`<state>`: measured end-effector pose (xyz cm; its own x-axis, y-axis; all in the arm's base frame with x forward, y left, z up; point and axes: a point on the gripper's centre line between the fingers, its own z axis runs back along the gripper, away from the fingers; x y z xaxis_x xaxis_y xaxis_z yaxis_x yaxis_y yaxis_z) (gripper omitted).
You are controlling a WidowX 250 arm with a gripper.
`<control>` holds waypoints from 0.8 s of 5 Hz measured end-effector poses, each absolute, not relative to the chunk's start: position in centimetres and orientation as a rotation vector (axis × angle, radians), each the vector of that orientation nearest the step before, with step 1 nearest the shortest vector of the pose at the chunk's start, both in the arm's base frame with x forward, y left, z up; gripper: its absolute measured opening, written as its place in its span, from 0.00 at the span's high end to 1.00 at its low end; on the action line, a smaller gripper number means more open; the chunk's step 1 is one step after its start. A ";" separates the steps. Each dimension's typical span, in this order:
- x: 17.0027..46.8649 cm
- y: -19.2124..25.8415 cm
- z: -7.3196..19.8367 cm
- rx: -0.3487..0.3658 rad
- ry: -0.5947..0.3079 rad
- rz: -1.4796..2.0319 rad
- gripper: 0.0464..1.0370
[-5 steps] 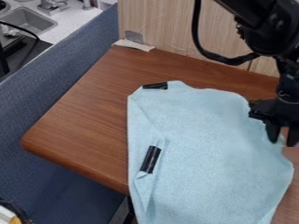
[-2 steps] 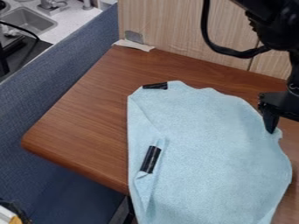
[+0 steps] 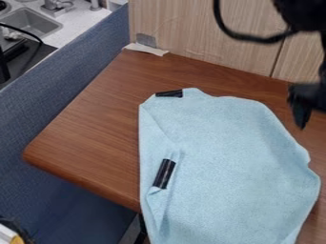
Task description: Unfold the cloth to the top right
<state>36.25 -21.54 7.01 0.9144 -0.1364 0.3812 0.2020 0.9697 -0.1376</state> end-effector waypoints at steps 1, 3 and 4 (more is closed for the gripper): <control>35.0 -20.2 9.1 -0.181 -0.383 -0.178 0.04; 31.2 -16.1 10.4 -0.116 -0.364 -0.168 0.04; 31.1 -16.1 10.5 -0.116 -0.367 -0.165 0.04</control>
<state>31.15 -16.11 10.51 0.9201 -0.1389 0.3661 0.1808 0.9800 -0.0827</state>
